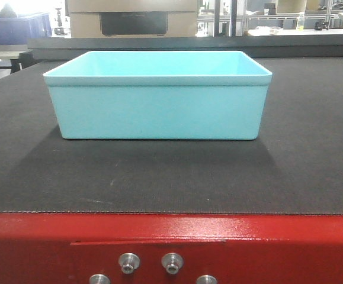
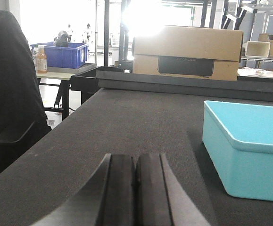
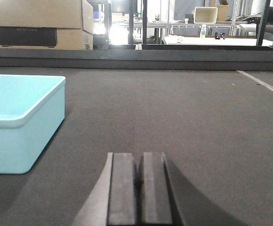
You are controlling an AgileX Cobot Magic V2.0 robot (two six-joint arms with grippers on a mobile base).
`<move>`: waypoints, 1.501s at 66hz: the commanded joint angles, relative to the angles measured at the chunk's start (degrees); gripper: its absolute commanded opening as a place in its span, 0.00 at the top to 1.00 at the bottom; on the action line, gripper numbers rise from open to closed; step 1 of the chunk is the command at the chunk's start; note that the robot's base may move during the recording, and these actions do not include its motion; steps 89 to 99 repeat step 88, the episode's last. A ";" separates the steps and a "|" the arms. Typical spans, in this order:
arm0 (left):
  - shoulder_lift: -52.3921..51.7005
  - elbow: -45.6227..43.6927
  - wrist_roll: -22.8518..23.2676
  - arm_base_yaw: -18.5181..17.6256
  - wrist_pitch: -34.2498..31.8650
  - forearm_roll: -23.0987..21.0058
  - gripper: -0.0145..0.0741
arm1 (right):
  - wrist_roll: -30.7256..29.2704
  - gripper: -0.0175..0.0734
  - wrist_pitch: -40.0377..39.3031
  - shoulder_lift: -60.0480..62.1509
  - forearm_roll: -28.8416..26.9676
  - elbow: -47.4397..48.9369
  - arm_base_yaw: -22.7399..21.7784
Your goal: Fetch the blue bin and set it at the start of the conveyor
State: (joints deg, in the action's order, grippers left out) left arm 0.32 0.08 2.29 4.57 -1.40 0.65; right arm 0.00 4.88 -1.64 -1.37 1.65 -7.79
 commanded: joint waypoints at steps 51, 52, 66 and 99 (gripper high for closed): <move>-0.32 -0.08 -0.18 0.16 -1.05 -0.30 0.96 | -0.34 0.99 -0.21 1.64 -0.04 -1.65 -0.17; -0.32 -0.08 -0.18 0.16 -1.05 -0.30 0.96 | -0.34 0.99 -0.21 1.64 -0.04 -1.65 -0.17; -0.32 -0.08 -0.18 0.16 -1.05 -0.30 0.96 | -0.34 0.99 -0.21 1.64 -0.04 -1.65 -0.17; -0.32 -0.08 -0.18 0.16 -1.05 -0.30 0.96 | -0.34 0.99 -0.21 1.64 -0.04 -1.65 -0.17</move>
